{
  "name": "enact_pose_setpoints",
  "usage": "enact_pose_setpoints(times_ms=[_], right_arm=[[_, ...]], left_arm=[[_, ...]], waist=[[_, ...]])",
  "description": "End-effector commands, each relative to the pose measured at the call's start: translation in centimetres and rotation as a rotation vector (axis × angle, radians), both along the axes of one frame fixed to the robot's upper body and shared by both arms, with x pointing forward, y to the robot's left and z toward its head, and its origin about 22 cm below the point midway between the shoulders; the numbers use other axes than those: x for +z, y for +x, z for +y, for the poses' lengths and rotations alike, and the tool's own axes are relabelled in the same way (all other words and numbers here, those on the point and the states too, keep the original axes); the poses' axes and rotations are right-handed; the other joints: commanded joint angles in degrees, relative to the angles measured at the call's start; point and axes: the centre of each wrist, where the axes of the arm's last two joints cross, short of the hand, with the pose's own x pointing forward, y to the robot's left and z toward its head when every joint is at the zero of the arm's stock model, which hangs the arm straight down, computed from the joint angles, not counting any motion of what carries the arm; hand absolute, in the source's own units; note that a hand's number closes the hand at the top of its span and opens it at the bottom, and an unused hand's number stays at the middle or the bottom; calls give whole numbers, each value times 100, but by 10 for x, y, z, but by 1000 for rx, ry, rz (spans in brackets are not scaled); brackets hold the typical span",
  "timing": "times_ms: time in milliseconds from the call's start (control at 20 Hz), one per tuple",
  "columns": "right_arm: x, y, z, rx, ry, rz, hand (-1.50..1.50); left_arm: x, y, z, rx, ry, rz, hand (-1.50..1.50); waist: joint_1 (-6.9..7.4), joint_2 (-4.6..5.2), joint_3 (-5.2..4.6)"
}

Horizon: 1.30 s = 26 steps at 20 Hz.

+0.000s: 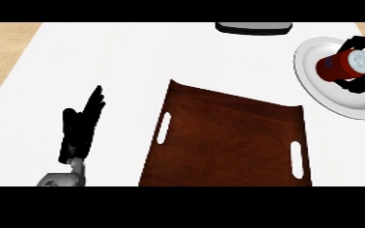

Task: Pick the can from the tray and place it in the plate

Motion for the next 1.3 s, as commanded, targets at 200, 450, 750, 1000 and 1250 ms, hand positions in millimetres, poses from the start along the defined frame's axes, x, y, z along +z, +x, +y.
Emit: enact_pose_setpoints(times_ms=[200, 450, 750, 1000, 1250], right_arm=[[-25, -21, -25, 58, -35, 231, -150], [-22, -21, -27, 205, 138, 143, -150], [1, -22, -43, 239, 643, -73, -150], [4, -43, -68, 179, 790, -62, -150], [7, -50, -77, 185, 837, -32, -150]], left_arm=[[6, 7, 3, -7, -1, -2, 0], [-2, 8, -13, 13, 10, -14, 0], [-2, 1, -2, 7, -1, 4, 0], [8, 8, 5, 3, -1, -13, 0], [0, -1, -5, -12, -4, -1, 0]], waist=[[39, 50, 11], [-31, 27, 12], [-93, -6, 19], [-24, 45, 26], [32, 44, 30]])
